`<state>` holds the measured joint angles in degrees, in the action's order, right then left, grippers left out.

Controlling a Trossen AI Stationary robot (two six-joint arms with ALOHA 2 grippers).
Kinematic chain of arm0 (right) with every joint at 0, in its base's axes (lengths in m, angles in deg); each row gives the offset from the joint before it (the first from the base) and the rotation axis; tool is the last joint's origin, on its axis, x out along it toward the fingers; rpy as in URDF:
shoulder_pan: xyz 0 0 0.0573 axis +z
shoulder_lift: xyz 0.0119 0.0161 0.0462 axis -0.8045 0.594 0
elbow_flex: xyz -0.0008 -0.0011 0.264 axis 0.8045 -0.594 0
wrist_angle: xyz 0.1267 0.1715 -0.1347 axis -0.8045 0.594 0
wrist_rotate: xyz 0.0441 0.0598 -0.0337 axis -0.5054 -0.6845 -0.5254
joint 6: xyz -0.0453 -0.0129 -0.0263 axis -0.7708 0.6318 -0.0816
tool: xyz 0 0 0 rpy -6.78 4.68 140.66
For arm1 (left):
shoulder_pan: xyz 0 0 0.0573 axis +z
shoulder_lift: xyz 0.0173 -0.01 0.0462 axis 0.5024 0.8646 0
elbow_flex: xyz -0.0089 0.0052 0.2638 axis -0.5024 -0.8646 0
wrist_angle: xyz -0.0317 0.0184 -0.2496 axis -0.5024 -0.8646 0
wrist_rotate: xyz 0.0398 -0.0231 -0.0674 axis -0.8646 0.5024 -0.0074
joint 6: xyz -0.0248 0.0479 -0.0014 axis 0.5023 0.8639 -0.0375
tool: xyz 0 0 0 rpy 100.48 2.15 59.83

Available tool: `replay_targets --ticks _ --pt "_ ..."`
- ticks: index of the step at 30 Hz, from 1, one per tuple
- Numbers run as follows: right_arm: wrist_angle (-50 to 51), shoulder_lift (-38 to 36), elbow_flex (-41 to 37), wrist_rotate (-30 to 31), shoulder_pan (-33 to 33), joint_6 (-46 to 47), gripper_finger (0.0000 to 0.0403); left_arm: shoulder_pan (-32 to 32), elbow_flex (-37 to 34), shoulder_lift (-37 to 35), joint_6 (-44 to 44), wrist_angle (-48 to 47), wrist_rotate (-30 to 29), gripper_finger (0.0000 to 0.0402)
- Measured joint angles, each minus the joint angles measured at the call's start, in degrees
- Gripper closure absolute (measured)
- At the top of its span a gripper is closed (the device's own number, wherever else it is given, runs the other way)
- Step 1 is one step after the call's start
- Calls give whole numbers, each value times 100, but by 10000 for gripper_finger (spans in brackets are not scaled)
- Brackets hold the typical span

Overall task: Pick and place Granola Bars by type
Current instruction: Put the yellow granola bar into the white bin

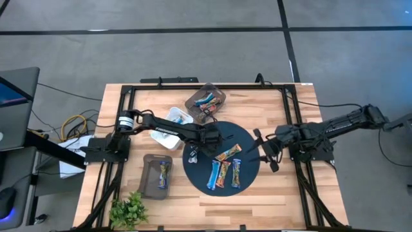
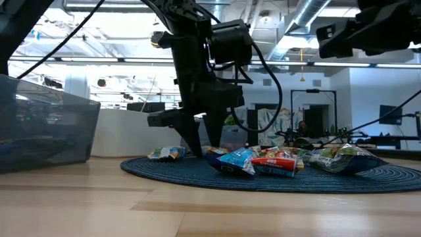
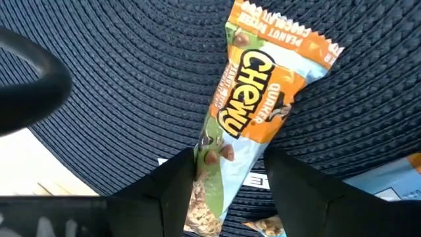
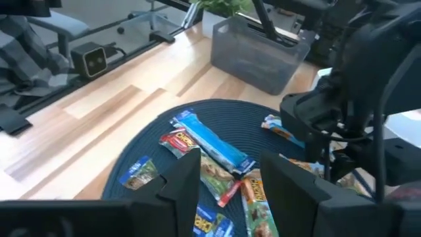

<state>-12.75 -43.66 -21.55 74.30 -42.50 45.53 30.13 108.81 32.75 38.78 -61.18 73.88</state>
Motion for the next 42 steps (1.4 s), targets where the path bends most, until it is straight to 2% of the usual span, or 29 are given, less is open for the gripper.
replay_targets --ticks 6,13,17,22,26,30,36,40,42 --pt "2 0 0 4 -212 -51 262 0 -4 2 -40 -2 4 229" --pt "1 13 2 1 -302 -50 270 0 -13 16 -104 5 -65 298" --pt "2 13 0 -2 -302 -49 270 -13 -21 26 -268 7 -390 331" --pt "3 13 1 -7 -302 -49 269 -129 184 57 -580 -220 -650 342" --pt "3 13 2 -9 -302 -49 270 -261 713 57 -1066 -578 -706 344" --pt "3 13 2 -9 -302 -8 270 -373 1472 55 -1787 -1358 -859 345" --pt "8 13 2 -9 -301 142 270 -350 2681 36 -3766 -3659 -1263 345" --pt "9 13 2 -9 -300 148 269 -161 2994 22 -5350 -5168 -1354 345" --pt "9 13 2 -9 -298 148 269 -33 2898 0 -5717 -5149 -1350 345"
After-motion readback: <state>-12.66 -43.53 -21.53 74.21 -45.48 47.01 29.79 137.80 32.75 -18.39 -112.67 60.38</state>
